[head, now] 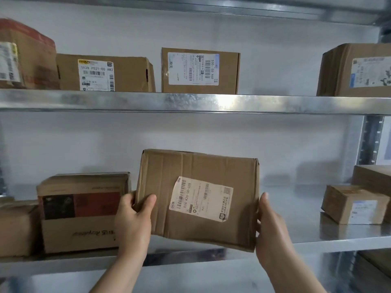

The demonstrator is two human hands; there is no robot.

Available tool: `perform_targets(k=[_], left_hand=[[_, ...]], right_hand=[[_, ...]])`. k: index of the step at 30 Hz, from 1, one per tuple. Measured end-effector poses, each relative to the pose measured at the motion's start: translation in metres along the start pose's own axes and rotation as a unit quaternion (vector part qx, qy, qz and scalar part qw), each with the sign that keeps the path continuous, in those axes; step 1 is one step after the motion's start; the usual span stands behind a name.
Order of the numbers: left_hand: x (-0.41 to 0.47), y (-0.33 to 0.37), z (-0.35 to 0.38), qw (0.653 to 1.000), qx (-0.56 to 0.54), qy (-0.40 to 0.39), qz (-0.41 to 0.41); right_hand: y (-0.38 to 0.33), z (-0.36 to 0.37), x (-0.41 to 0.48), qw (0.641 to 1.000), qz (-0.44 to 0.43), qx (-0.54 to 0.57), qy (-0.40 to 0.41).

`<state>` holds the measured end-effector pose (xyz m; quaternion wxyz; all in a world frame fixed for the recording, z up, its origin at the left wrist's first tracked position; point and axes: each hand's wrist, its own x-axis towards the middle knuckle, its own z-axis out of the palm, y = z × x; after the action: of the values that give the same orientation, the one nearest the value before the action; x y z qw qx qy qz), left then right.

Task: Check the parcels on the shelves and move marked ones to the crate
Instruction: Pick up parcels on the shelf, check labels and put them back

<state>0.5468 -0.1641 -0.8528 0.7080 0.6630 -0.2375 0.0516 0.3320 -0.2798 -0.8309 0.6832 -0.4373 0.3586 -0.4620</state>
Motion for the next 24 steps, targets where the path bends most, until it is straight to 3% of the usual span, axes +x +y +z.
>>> perform_targets(k=[4,12,21,24], left_hand=[[-0.003,-0.014,0.014,1.000,-0.015,0.007,0.004],[0.006,-0.045,0.025,0.999,0.013,-0.029,-0.007],[0.007,-0.076,0.024,0.987,0.094,-0.105,-0.077],[0.006,-0.074,0.021,0.987,0.093,-0.113,-0.073]], right_hand=[[0.006,-0.002,0.017,0.997,0.003,-0.028,-0.069],[0.032,0.003,0.052,0.992,-0.077,-0.076,-0.071],[0.068,0.011,0.080,0.996,-0.055,-0.019,-0.072],[0.069,0.015,0.081,0.993,-0.071,-0.094,-0.032]])
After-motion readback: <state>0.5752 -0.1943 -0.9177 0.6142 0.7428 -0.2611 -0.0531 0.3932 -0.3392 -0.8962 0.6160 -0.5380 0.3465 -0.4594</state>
